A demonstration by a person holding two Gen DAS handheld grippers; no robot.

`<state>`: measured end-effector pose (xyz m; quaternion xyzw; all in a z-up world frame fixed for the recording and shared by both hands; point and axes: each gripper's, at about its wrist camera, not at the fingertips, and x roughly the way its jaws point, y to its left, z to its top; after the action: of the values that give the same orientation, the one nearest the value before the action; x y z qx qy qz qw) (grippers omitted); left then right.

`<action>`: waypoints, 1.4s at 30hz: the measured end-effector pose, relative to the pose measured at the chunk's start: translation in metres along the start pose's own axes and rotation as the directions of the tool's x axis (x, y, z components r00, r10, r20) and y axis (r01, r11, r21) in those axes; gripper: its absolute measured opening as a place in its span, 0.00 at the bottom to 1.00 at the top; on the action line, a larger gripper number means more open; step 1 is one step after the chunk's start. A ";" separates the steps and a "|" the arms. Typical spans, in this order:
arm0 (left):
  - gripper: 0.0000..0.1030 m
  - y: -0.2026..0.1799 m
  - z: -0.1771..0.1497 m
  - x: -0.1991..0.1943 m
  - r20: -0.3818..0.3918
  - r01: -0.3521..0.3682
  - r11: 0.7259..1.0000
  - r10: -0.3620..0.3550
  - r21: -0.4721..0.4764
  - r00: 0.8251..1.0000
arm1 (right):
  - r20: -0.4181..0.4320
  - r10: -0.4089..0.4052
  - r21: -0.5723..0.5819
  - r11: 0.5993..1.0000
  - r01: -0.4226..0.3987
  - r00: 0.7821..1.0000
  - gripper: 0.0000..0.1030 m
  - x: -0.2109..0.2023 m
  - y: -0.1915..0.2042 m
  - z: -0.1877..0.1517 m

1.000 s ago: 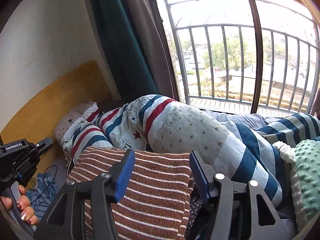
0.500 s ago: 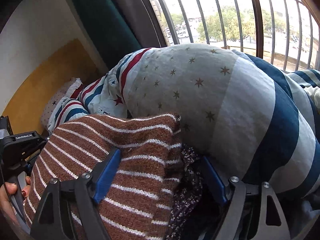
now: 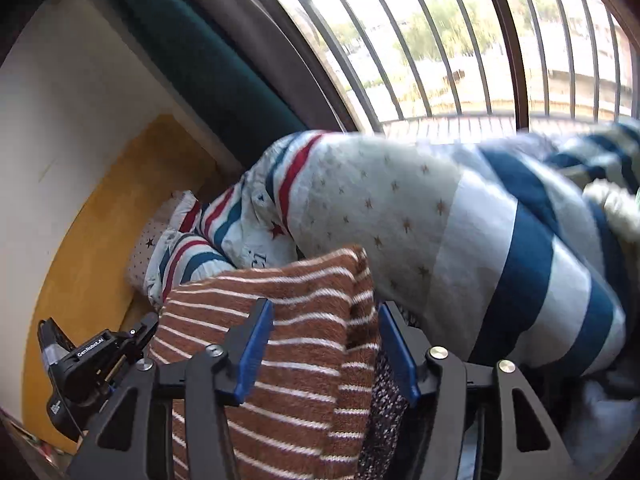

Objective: Fold clothes
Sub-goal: 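Press and straighten the cardigan on the stack with both tools, then open both tools and pull them back from the stacked cardigan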

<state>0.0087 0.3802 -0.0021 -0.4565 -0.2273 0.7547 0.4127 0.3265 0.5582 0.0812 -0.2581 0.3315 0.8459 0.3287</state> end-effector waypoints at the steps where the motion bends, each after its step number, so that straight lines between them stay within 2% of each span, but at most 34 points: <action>1: 0.02 -0.007 -0.004 -0.004 0.002 -0.008 0.999 0.008 0.034 1.000 | 0.038 -0.007 -0.064 0.998 0.009 0.999 0.58 -0.009 0.015 0.002; 2: 0.02 -0.015 -0.008 -0.008 0.005 -0.016 0.998 0.016 0.068 1.000 | 0.071 -0.009 -0.125 0.992 0.018 0.997 0.56 -0.017 0.031 0.003; 4: 0.03 -0.030 -0.016 -0.016 0.011 -0.033 0.990 0.032 0.136 0.999 | 0.047 0.019 -0.205 0.979 -0.009 0.999 0.48 -0.015 0.061 -0.006; 5: 0.03 -0.037 -0.020 -0.020 0.014 -0.041 0.985 0.039 0.170 0.999 | 0.032 0.002 -0.236 0.972 0.006 0.999 0.47 -0.010 0.070 -0.015; 7: 0.03 -0.028 -0.029 -0.012 -0.030 -0.073 0.989 0.077 0.128 0.997 | -0.002 -0.059 -0.296 0.953 0.056 0.998 0.43 0.002 0.082 -0.037; 8: 0.02 -0.019 -0.035 -0.009 -0.033 -0.071 0.992 0.074 0.101 0.997 | -0.032 -0.086 -0.318 0.945 0.071 0.996 0.41 0.012 0.082 -0.049; 9: 0.03 -0.011 -0.040 -0.008 -0.017 -0.063 0.995 0.065 0.083 0.998 | -0.018 -0.097 -0.339 0.937 0.085 0.995 0.41 0.018 0.081 -0.063; 10: 0.03 -0.007 -0.046 -0.006 -0.008 -0.074 0.993 0.075 0.091 0.997 | -0.004 -0.107 -0.358 0.928 0.099 0.994 0.39 0.023 0.080 -0.076; 13: 0.03 -0.016 -0.050 -0.006 0.007 -0.114 0.978 0.115 0.173 0.993 | 0.033 -0.138 -0.390 0.910 0.140 0.990 0.39 0.017 0.083 -0.085; 14: 0.03 -0.021 -0.047 -0.008 0.001 -0.123 0.976 0.125 0.182 0.992 | 0.025 -0.134 -0.377 0.917 0.134 0.991 0.39 0.011 0.083 -0.082; 17: 0.03 -0.023 -0.043 -0.029 -0.006 -0.096 0.990 0.097 0.101 0.995 | 0.014 -0.080 -0.325 0.942 0.080 0.997 0.39 -0.013 0.086 -0.077; 18: 0.03 -0.021 -0.044 -0.039 0.008 -0.076 0.995 0.075 0.069 0.997 | 0.036 -0.088 -0.329 0.940 0.095 0.995 0.39 -0.019 0.087 -0.081; 19: 0.03 -0.017 -0.047 -0.048 0.023 -0.066 0.997 0.065 0.038 0.998 | 0.039 -0.111 -0.352 0.929 0.118 0.993 0.40 -0.022 0.086 -0.085; 22: 0.03 0.001 -0.059 -0.049 0.007 -0.076 0.997 0.076 -0.027 0.997 | 0.037 -0.189 -0.421 0.888 0.186 0.981 0.40 -0.010 0.084 -0.103; 25: 0.03 0.003 -0.064 -0.044 0.001 -0.096 0.995 0.096 -0.008 0.995 | 0.048 -0.195 -0.426 0.883 0.197 0.980 0.40 -0.009 0.085 -0.105; 28: 0.03 -0.007 -0.055 -0.045 -0.061 -0.132 0.991 0.133 0.013 0.989 | 0.076 -0.236 -0.462 0.853 0.244 0.969 0.40 -0.009 0.094 -0.106; 30: 0.03 -0.008 -0.054 -0.061 -0.078 -0.118 0.993 0.116 -0.015 0.990 | 0.081 -0.235 -0.466 0.850 0.245 0.969 0.40 -0.013 0.096 -0.107; 31: 0.03 -0.008 -0.057 -0.071 -0.072 -0.099 0.995 0.096 -0.030 0.993 | 0.079 -0.230 -0.454 0.858 0.241 0.970 0.41 -0.017 0.095 -0.105; 33: 0.02 -0.009 -0.064 -0.090 -0.044 -0.080 0.997 0.079 -0.021 0.996 | 0.072 -0.223 -0.413 0.880 0.232 0.972 0.48 -0.028 0.090 -0.099; 34: 0.02 -0.010 -0.068 -0.100 -0.026 -0.084 0.996 0.084 -0.007 0.996 | 0.066 -0.218 -0.385 0.895 0.226 0.974 0.55 -0.034 0.088 -0.096; 37: 0.02 -0.015 -0.075 -0.122 0.012 -0.123 0.992 0.123 0.028 0.992 | 0.048 -0.136 -0.309 0.940 0.144 0.990 0.72 -0.059 0.086 -0.092; 41: 0.03 -0.029 -0.078 -0.144 0.044 -0.135 0.989 0.133 0.062 0.990 | 0.080 -0.117 -0.343 0.929 0.138 0.990 0.80 -0.084 0.098 -0.097; 42: 0.07 -0.034 -0.078 -0.148 0.056 -0.139 0.988 0.136 0.069 0.989 | 0.089 -0.119 -0.365 0.920 0.143 0.989 0.80 -0.087 0.103 -0.098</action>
<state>0.1268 0.2730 0.0592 -0.4363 -0.1782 0.8006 0.3700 0.3300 0.3950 0.1146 -0.3092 0.1373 0.8772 0.3406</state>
